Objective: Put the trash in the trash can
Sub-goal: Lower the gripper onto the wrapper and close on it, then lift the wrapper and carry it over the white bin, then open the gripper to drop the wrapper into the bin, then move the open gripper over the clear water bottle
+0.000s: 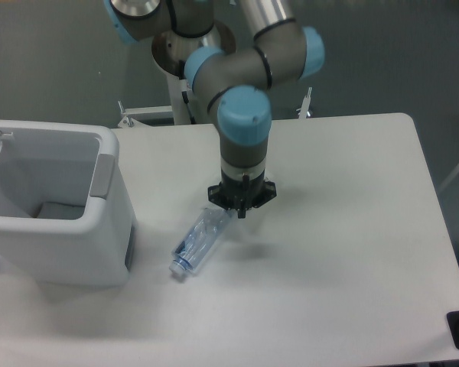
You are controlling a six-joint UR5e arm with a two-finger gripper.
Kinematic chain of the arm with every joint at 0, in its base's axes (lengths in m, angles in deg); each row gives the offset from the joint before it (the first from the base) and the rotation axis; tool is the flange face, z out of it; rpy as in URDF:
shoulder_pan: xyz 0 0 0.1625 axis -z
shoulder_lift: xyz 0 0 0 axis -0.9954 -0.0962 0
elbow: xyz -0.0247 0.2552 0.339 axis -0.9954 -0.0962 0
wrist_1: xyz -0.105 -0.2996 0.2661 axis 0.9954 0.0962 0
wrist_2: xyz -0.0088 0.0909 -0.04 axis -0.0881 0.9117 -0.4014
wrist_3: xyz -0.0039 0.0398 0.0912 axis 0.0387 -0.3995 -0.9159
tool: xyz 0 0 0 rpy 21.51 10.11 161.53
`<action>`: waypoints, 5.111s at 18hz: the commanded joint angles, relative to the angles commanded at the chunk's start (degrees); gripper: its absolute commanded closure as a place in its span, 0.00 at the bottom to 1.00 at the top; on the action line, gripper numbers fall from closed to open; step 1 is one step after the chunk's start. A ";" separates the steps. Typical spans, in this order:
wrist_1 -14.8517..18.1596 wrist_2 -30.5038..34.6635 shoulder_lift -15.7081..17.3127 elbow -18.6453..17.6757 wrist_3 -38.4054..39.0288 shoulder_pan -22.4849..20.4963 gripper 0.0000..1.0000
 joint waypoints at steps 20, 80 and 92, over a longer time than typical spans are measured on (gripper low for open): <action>-3.16 -34.89 7.48 17.41 5.10 -0.62 1.00; -3.34 -19.54 -6.23 8.63 2.03 -2.38 0.00; -3.16 -11.19 -7.64 0.19 -9.14 0.69 0.00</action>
